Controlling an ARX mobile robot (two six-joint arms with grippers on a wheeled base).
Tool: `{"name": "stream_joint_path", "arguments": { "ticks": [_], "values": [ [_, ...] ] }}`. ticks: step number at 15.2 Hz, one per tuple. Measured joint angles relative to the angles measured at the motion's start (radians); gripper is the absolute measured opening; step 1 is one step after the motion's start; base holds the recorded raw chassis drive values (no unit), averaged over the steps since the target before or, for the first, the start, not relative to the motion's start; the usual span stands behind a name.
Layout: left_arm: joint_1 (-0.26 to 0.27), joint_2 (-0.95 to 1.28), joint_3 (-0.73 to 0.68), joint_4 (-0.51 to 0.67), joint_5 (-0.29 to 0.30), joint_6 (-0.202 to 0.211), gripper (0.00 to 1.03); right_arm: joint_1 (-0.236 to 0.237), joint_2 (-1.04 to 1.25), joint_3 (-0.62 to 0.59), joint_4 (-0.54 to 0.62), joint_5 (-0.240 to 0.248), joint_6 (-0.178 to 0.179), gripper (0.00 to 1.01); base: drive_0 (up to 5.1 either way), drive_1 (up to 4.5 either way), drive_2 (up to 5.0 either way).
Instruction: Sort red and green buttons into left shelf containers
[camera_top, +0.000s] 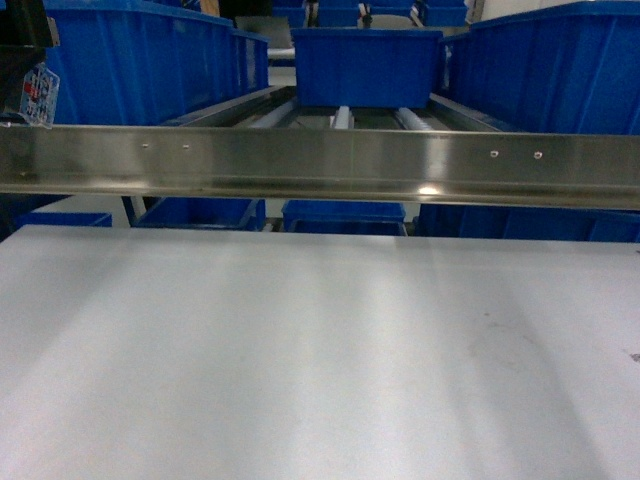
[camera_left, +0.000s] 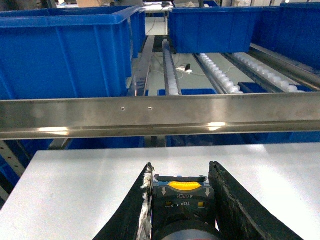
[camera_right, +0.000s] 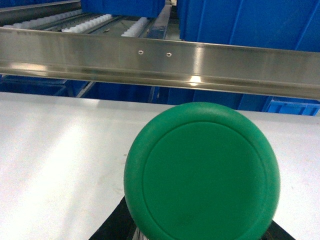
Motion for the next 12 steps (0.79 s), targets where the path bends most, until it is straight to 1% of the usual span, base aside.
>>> {"name": "stream_joint_path", "arguments": {
  "ticks": [12],
  "values": [
    [0.0, 0.0, 0.0, 0.0, 0.0, 0.0, 0.28, 0.0, 0.0, 0.0, 0.0, -0.001, 0.0, 0.27, 0.0, 0.0, 0.0]
  ]
}}
